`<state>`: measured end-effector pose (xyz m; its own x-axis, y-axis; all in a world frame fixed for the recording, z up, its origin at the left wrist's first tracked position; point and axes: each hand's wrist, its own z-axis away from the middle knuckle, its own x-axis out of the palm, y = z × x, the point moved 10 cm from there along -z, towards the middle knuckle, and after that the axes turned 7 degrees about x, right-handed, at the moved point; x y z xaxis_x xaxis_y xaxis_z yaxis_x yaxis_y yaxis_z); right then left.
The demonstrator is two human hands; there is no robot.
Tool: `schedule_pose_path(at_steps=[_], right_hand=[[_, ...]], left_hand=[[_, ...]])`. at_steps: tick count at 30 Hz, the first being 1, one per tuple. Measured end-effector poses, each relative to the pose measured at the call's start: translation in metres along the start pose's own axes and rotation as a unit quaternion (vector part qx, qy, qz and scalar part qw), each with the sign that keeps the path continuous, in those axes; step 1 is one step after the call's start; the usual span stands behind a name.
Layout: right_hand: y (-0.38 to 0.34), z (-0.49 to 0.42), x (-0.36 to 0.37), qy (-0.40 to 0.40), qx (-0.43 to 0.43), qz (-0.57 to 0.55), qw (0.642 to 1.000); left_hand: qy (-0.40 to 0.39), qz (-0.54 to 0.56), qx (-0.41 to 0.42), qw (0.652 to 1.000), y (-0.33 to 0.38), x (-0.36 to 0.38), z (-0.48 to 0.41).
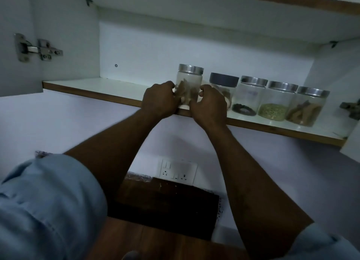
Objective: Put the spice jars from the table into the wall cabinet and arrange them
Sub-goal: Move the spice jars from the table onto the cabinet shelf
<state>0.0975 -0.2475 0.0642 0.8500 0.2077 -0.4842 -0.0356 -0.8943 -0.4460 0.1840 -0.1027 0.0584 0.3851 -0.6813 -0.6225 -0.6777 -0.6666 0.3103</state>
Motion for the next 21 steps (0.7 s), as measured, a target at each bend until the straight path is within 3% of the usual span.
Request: schedule_pose_path(at_steps=[4,10,15,18,21], right_hand=[[-0.004,0.004,0.003,0.038,-0.014,0.024,0.999],[-0.004,0.012,-0.006,0.044,0.015,0.005,0.999],[-0.016,0.043,-0.019,0.040,-0.014,0.004,0.999],[-0.028,0.087,-0.009,0.030,-0.037,0.022,0.999],[-0.034,0.158,0.020,0.010,-0.006,-0.045,0.999]], left_hand=[[0.043,-0.002,0.015,0.999,-0.005,0.002,-0.001],[0.032,0.019,0.025,0.999,-0.005,-0.002,0.002],[0.049,0.012,0.130,0.990,0.018,-0.026,0.040],[0.058,0.071,0.183,0.979,0.016,-0.039,0.076],[0.039,0.123,0.194,0.973,-0.006,-0.028,0.141]])
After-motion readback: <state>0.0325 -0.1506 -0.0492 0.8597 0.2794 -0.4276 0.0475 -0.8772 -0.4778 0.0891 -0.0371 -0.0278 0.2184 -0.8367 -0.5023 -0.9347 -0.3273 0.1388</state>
